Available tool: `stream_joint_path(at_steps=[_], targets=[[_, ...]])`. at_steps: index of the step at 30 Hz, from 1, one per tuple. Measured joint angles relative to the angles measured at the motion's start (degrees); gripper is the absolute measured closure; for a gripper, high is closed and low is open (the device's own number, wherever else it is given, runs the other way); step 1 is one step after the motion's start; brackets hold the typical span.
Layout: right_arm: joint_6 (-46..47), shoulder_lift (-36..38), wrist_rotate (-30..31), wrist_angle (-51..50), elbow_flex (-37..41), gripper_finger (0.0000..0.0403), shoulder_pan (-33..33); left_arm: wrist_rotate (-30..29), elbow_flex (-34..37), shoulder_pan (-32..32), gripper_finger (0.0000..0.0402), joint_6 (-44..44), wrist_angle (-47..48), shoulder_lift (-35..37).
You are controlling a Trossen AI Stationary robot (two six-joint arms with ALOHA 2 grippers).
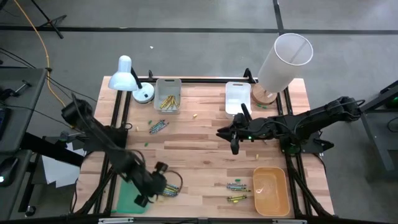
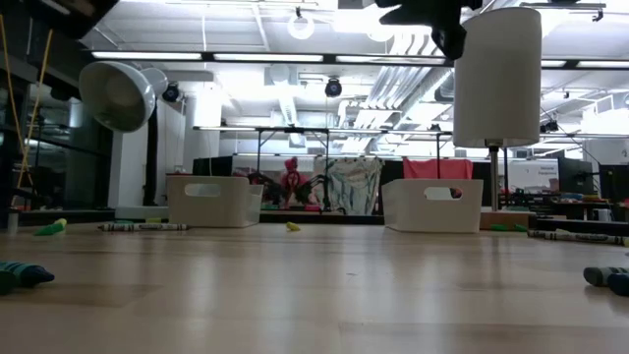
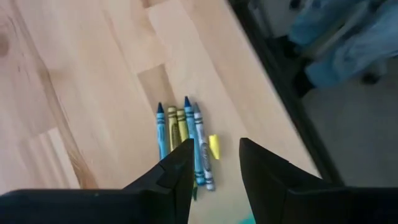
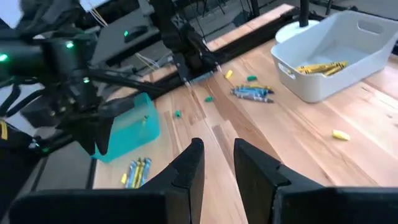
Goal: Sort crayons
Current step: Put the green crayon into the green bin
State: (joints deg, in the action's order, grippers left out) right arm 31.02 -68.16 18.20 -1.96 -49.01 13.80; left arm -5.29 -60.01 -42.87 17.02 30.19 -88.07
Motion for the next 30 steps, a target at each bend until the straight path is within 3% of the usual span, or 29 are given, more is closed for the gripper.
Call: stream_joint_path(at_steps=[8,14,30], targets=[[0.01,-0.02,-0.63,-4.30,0.00,0.0323,0.00,0.89,-3.03,1.96,0.0289,7.82,0.23,-10.05],[0.01,-0.02,-0.63,-5.69,0.00,0.0323,0.00,3.74,-3.03,2.77,0.0289,6.34,1.09,-14.92],[0.00,-0.02,-0.63,-6.15,0.00,0.0323,0.00,3.09,-3.01,4.42,0.0289,6.38,2.17,-17.18]])
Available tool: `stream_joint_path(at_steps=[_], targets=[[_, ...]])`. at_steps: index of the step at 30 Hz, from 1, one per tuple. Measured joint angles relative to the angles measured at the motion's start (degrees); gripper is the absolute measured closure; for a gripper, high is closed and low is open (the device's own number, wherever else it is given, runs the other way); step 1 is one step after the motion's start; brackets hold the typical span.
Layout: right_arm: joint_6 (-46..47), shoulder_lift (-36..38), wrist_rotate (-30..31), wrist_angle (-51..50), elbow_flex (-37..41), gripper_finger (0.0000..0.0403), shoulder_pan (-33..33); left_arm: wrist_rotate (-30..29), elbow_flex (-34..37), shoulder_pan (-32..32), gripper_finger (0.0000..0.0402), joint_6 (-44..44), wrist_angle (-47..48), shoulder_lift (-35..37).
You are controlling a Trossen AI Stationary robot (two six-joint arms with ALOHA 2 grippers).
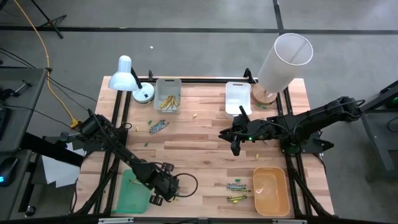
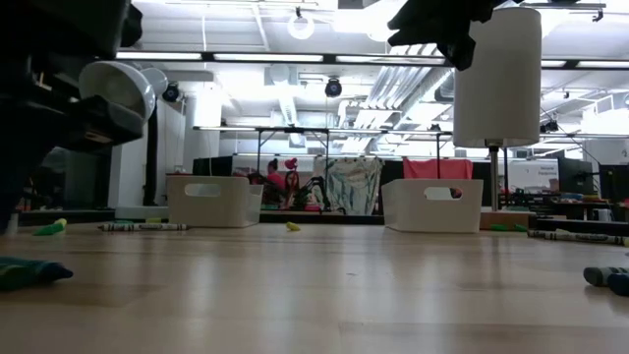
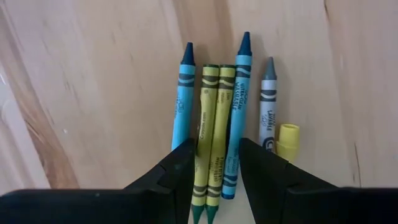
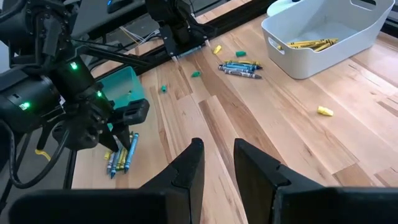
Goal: Sort crayons
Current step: Put the green crayon into the green bin
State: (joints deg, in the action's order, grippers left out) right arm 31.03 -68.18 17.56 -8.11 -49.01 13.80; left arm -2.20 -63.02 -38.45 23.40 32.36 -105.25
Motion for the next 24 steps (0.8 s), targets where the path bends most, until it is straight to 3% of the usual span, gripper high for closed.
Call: stream_joint_path(at_steps=[17,24], targets=[[-0.42,0.00,0.01,-0.40,0.00,0.0323,0.00,-0.90,1.84,2.39,0.0289,-2.93,-0.05,2.93],[-0.42,0.00,0.02,-0.56,0.00,0.0323,0.02,-6.00,2.25,0.65,0.0289,-2.99,-1.12,2.93]])
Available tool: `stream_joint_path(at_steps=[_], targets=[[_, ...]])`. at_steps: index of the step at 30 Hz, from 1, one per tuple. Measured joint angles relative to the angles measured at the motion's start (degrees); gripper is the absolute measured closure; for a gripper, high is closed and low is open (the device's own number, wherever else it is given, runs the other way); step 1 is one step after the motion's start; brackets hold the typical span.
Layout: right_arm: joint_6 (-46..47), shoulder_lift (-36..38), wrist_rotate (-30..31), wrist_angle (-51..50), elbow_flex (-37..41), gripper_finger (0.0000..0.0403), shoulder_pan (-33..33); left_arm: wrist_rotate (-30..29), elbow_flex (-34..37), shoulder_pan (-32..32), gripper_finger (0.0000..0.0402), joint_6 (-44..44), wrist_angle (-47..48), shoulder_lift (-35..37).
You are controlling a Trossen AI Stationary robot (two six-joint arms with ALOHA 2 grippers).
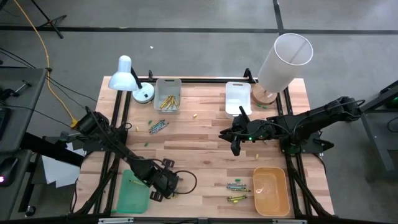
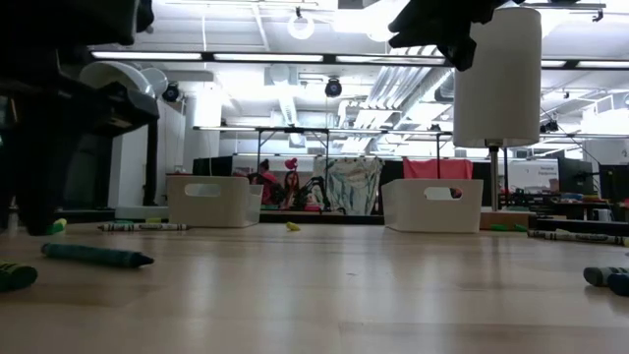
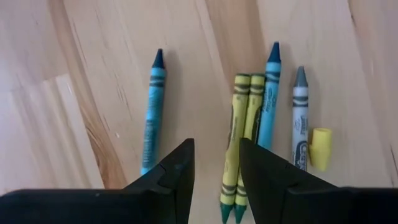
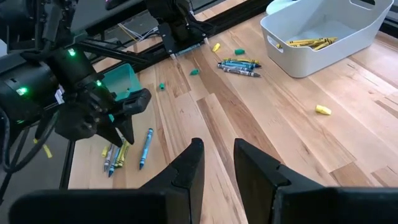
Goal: Sort crayons
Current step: Put the green crayon into the green bin
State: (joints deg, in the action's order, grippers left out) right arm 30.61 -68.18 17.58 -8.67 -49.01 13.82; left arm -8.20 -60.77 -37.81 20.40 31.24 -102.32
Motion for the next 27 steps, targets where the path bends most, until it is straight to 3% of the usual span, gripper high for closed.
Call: stream_joint_path(at_steps=[27], targets=[[0.00,0.00,0.03,-1.76,0.00,0.0323,-0.02,2.14,0.00,-0.17,0.0289,-4.56,-3.17,0.00]])
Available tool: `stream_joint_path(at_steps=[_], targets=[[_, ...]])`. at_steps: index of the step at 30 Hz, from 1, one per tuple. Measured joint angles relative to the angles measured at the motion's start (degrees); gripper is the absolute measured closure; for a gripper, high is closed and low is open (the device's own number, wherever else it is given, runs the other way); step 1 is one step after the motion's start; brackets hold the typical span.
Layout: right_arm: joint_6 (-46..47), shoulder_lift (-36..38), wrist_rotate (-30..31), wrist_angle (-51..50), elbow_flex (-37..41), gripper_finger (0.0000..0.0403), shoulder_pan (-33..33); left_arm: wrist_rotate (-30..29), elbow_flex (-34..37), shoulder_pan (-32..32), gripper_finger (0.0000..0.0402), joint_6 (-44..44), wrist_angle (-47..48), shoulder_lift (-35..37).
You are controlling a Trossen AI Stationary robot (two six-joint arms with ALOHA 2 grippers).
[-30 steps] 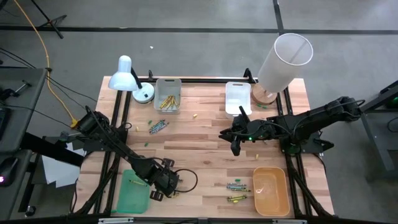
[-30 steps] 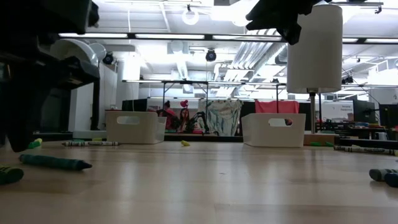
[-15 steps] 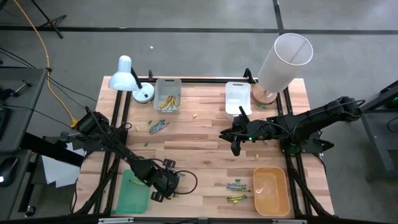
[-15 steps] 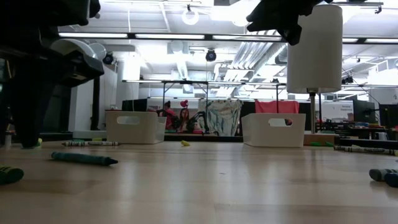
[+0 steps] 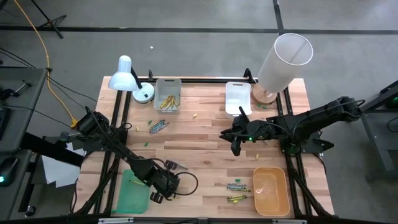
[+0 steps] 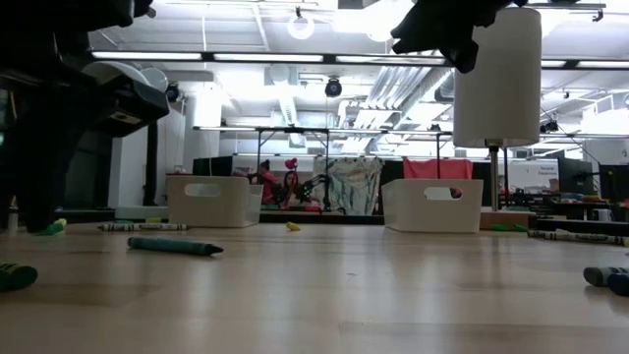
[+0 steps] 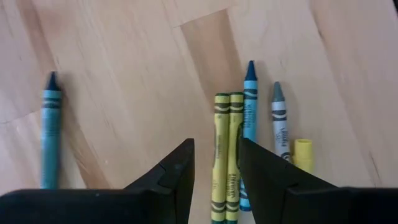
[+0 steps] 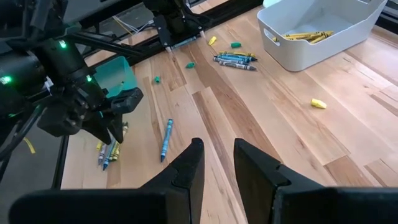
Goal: Sort crayons
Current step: Put the green crayon into the green bin
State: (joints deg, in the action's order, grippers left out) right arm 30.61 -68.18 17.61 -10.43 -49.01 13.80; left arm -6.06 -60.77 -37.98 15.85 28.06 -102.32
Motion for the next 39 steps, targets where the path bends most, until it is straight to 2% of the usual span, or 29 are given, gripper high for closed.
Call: stream_joint_path(at_steps=[16,24,35,39], targets=[[0.46,0.02,0.04,-0.09,0.00,0.0323,0.00,0.91,-0.13,1.49,0.0289,1.94,-0.42,-3.69],[0.46,0.02,0.04,-0.10,0.00,0.0323,0.00,5.07,-0.40,2.93,0.0289,2.09,0.53,-1.97],[0.40,0.02,0.15,-0.37,0.00,0.0323,0.00,1.74,1.19,2.90,0.0289,2.13,0.70,-1.22],[0.44,0.02,0.13,-0.52,0.00,0.0323,0.00,0.49,1.97,3.55,0.0289,4.80,-0.88,-1.22]])
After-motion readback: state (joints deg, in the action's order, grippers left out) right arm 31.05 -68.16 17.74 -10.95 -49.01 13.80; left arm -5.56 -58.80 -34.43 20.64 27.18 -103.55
